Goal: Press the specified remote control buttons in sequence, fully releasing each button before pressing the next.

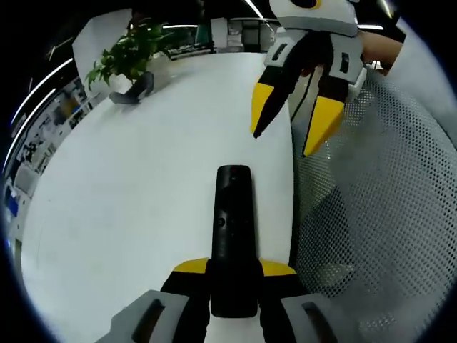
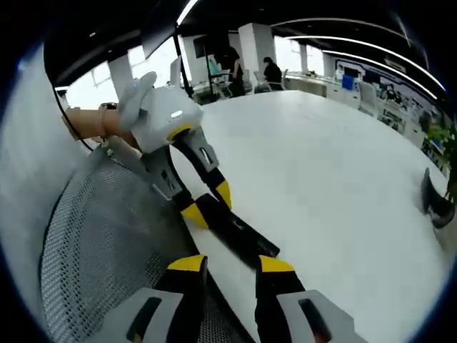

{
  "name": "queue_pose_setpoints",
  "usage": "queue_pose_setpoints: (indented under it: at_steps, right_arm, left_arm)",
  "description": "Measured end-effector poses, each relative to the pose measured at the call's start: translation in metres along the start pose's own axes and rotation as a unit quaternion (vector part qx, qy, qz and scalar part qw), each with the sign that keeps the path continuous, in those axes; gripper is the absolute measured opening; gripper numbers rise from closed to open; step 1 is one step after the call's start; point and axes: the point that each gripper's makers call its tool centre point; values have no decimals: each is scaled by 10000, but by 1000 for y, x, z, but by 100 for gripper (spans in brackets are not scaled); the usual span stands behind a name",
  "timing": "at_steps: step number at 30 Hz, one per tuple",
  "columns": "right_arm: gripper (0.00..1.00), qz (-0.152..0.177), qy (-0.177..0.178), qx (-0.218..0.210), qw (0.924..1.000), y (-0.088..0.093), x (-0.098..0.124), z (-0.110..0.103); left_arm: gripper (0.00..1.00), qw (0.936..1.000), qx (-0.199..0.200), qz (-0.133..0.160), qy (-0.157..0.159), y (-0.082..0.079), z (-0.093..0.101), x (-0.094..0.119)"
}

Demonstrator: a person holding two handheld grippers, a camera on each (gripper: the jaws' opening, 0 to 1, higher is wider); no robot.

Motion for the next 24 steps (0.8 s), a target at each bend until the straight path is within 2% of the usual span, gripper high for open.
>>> queue_pose_setpoints:
  at_steps: [5,10,17,24]
  right_arm:
    - [23,-67,-146,149,9998,-3,-5,-4]
    - [20,-228,-181,264,9992,5,-4,-6]
    - [15,-403,-101,258,9988,14,-2,-2]
    - [10,-602,-78,350,9975,17,-9,5]
  left_arm:
    - [24,9997,-55,232,113,0,12,0]
    - [24,9988,-99,476,115,0,15,0]
    - [24,9974,-131,676,207,0,12,0]
    - [24,9964,-237,751,302,-3,13,-1]
Point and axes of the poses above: the point that each gripper's makers call its tool centre point, and the gripper's own axes: x roughly backward along the fingers, z roughly to its right, y roughly out of its underside, and after that the axes turned 3 degrees about -z, right-handed
